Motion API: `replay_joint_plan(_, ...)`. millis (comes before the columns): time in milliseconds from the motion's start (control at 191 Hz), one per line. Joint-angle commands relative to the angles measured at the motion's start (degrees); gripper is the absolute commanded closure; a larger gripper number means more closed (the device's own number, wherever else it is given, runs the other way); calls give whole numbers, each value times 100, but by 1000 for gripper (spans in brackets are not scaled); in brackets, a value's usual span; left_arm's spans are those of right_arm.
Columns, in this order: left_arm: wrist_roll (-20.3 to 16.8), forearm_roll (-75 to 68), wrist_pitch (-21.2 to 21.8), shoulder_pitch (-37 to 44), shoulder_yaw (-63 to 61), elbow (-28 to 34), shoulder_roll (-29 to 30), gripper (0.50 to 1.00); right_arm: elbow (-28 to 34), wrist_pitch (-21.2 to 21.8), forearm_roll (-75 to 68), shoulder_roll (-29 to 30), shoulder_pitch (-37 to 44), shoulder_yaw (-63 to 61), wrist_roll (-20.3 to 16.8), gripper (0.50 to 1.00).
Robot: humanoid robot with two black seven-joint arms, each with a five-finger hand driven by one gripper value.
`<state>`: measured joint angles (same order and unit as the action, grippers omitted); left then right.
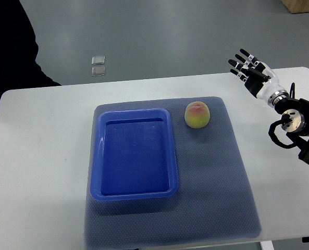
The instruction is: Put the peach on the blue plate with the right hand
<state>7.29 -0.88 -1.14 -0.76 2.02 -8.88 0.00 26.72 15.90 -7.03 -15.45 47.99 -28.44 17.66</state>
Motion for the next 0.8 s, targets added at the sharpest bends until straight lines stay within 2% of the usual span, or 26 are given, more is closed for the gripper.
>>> replay_joint_plan(0, 0, 0, 0, 6, 0, 0, 0, 500, 0, 1, 0, 7, -9, 40, 0, 572)
replay_joint_plan(795, 0, 0, 0, -3, 9, 0, 0, 500, 35, 19, 676, 33, 9, 58, 0, 572)
